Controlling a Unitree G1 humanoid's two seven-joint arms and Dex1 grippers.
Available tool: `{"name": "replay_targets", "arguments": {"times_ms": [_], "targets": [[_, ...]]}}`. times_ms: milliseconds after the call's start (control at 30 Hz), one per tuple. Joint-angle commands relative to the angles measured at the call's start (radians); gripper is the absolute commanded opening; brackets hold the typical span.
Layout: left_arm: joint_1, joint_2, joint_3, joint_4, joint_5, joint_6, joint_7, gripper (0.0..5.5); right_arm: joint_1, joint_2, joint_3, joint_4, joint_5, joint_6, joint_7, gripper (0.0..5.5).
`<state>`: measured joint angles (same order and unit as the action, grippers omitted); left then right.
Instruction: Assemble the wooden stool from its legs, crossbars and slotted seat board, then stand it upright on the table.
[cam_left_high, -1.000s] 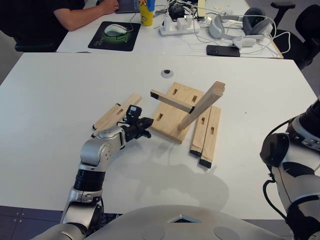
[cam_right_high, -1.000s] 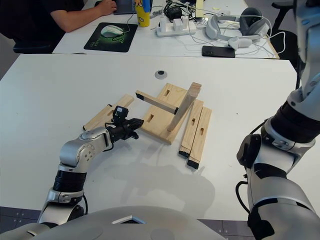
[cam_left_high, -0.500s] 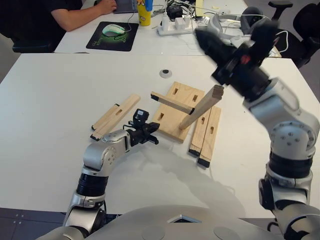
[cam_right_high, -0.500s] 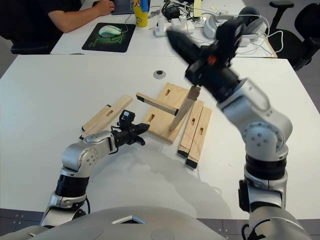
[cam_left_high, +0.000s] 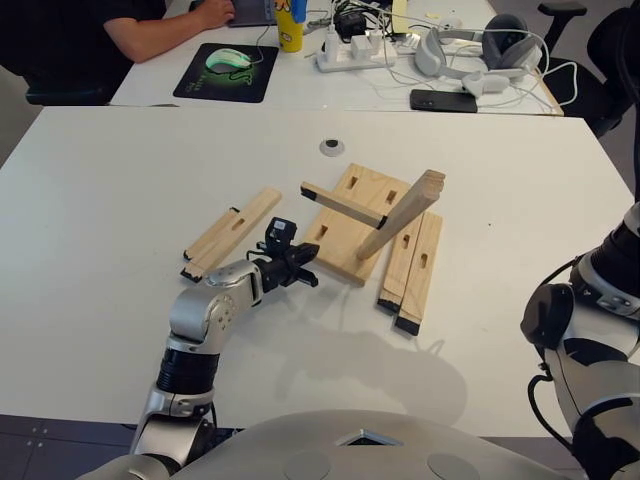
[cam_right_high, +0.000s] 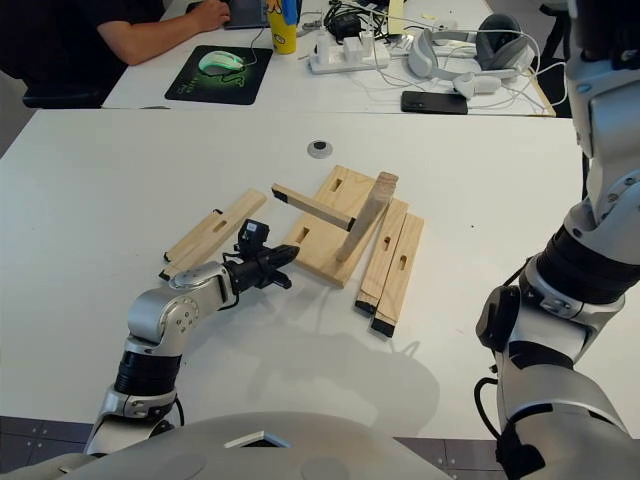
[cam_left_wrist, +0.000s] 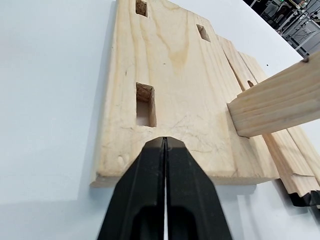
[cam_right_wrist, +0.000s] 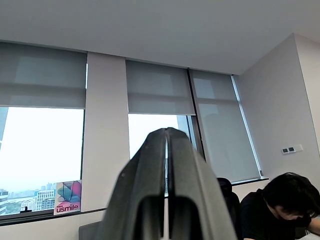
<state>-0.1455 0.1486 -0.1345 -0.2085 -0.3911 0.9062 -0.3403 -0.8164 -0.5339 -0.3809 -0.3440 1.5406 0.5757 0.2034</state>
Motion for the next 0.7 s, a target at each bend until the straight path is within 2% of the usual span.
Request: {"name": "replay_targets", "arguments": {"times_ms": [33,133,200,300,333,400,467,533,600,700], "targets": [[0.002,0.031,0.014,0.032,0.017,0.016,0.006,0.02,-0.062,-0.021,-0.020,0.016,0.000,-0.016,0.002,0.00],[-0.003,0.037,0.012,0.037,0.018,0.014,0.001,0.02,-0.061,-0.006,-0.020,0.010,0.034,-0.015,-0.018,0.00],[-0.006,0.044,0.010,0.037,0.016,0.017,-0.005,0.02,0.022,0.020,0.030,-0.044,0.090,0.028,-0.033,0.00],[-0.004,0.049,0.002,0.020,0.012,0.032,-0.010,0.02,0.389,-0.027,0.331,-0.187,-0.030,0.232,0.016,0.00],[-0.003,0.047,-0.006,0.011,0.010,0.040,-0.011,0.02,0.517,-0.089,0.505,-0.210,-0.194,0.269,0.042,0.00],[-0.009,0.046,-0.020,0.001,0.006,0.054,-0.016,0.02,0.730,-0.140,0.676,-0.189,-0.422,0.245,0.051,0.00],[-0.022,0.060,-0.029,0.002,0.002,0.066,-0.035,0.02,0.747,-0.066,0.608,-0.224,-0.430,0.188,0.005,0.00],[0.000,0.066,-0.024,-0.020,0.000,0.073,-0.032,0.02,0.544,0.033,0.454,-0.208,-0.368,0.078,-0.052,0.00],[0.011,0.061,-0.025,-0.024,0.002,0.074,-0.026,0.02,0.374,0.076,0.340,-0.182,-0.329,-0.024,-0.065,0.00],[0.012,0.050,-0.027,-0.020,0.002,0.075,-0.020,0.02,0.249,0.082,0.244,-0.168,-0.286,-0.065,-0.068,0.00]]}}
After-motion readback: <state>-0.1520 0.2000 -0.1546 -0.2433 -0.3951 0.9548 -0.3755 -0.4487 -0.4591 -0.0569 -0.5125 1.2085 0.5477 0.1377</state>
